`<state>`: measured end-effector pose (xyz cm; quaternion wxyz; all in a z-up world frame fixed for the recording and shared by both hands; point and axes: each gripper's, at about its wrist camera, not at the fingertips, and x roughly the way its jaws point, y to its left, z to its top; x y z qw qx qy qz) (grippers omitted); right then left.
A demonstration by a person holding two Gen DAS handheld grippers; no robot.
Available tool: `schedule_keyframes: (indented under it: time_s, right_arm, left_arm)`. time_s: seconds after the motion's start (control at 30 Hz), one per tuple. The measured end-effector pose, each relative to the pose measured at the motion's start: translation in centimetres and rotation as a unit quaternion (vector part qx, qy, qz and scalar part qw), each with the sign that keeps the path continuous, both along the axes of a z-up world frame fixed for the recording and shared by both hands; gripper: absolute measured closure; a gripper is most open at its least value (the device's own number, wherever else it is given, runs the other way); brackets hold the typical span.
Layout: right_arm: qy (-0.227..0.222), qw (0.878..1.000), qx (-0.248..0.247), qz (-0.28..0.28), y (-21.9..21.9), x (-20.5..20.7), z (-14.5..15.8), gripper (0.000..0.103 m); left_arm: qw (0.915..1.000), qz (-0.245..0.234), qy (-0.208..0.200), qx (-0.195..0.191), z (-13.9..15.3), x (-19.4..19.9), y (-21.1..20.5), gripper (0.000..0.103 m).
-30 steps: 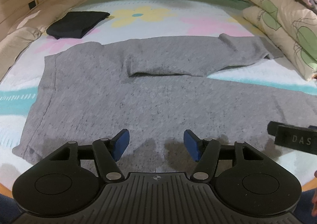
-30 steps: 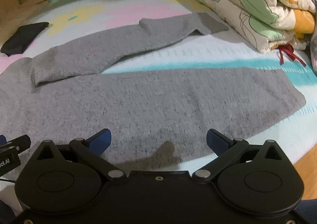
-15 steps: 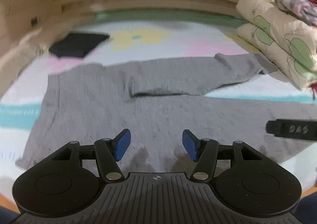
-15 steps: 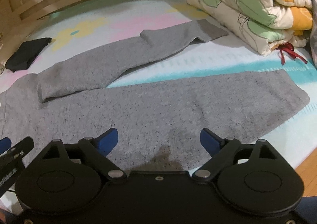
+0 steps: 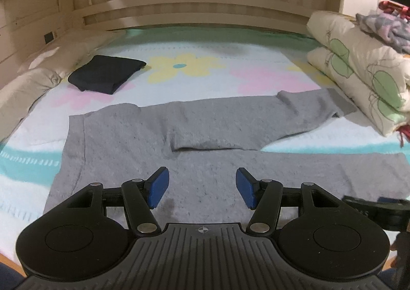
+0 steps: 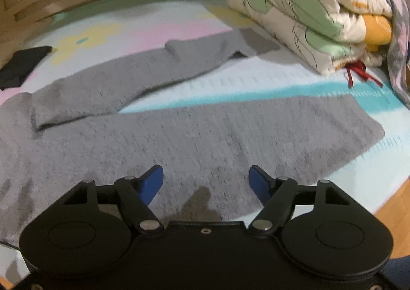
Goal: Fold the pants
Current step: 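Move the right gripper to the grey pant leg cuff and close on it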
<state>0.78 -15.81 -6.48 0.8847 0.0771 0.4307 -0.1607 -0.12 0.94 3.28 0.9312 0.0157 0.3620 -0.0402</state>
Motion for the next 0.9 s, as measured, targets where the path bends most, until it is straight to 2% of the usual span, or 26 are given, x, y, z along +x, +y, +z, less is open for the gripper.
schedule_keyframes:
  time_s: [0.1,0.23,0.37,0.5,0.73,0.9]
  right_arm:
    - [0.016,1.0,-0.012,-0.013,-0.3,-0.1,0.3,0.033]
    - [0.027,0.999,0.0,-0.031,-1.0,0.4,2.8,0.033]
    - [0.033,0.999,0.017,-0.039,-2.3,3.4,6.2,0.032]
    - [0.02,0.998,0.021,-0.051,-3.4,7.6,8.0,0.032]
    - [0.032,0.997,0.022,-0.068,-5.7,16.1,6.6,0.032]
    - [0.034,0.994,0.027,-0.098,-8.0,22.3,4.2,0.032]
  left_arm:
    - [1.0,-0.008,-0.002,-0.006,0.6,0.9,0.6,0.047]
    - [0.9999,-0.007,-0.013,0.004,1.6,2.8,0.9,0.047]
    - [0.9995,-0.003,-0.027,0.015,2.4,5.3,0.8,0.047]
    - [0.9999,-0.006,-0.008,0.004,2.0,8.1,0.7,0.047]
    - [0.9999,-0.004,0.013,0.009,-0.5,14.1,-0.3,0.047]
    - [0.9977,-0.012,0.067,0.006,-4.2,17.7,-1.4,0.048]
